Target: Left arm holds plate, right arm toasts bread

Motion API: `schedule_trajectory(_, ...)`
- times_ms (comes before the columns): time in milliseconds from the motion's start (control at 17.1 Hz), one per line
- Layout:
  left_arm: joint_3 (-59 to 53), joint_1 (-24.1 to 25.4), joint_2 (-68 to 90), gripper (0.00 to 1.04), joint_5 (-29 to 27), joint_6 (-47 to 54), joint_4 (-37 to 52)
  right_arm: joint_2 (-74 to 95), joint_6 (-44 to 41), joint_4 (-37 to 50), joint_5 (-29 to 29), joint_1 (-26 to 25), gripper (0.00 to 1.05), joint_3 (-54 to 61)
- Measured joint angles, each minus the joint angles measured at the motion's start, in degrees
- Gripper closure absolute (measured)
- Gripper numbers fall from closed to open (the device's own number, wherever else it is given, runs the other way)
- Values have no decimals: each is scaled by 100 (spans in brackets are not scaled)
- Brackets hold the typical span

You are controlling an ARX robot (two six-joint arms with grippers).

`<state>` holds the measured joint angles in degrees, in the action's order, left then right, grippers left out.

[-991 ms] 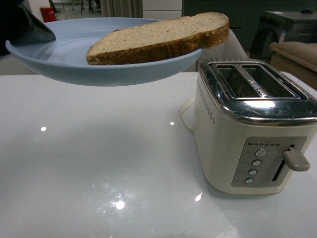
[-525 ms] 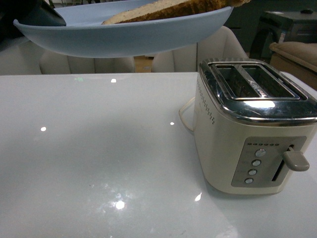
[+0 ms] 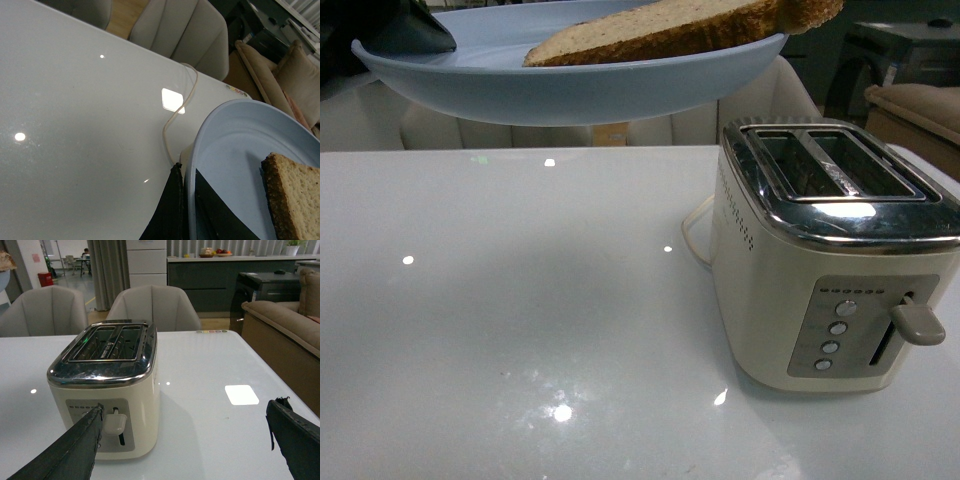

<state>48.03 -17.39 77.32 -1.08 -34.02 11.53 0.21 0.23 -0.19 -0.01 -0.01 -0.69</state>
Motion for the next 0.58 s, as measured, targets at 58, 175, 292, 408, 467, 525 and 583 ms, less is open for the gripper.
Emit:
schedule_trajectory(58,0,-22,0,102,2,2,2,0,0,0,0,0,6,0)
schedule_trajectory(175,0,-31,0,102,2,4,0,0,0,0,0,0,6,0)
schedule_trajectory(292,0,-31,0,102,0,4,-2,0,0,0,0,0,6,0)
schedule_trajectory(408,0,-31,0,102,0,4,-2,0,0,0,0,0,6,0)
schedule_trajectory(467,0,-31,0,102,0,4,-2,0,0,0,0,0,6,0)
schedule_trajectory(525,0,-31,0,102,0,4,-2,0,0,0,0,0,6,0)
schedule_trajectory(583,0,-31,0,102,0,4,-2,0,0,0,0,0,6,0)
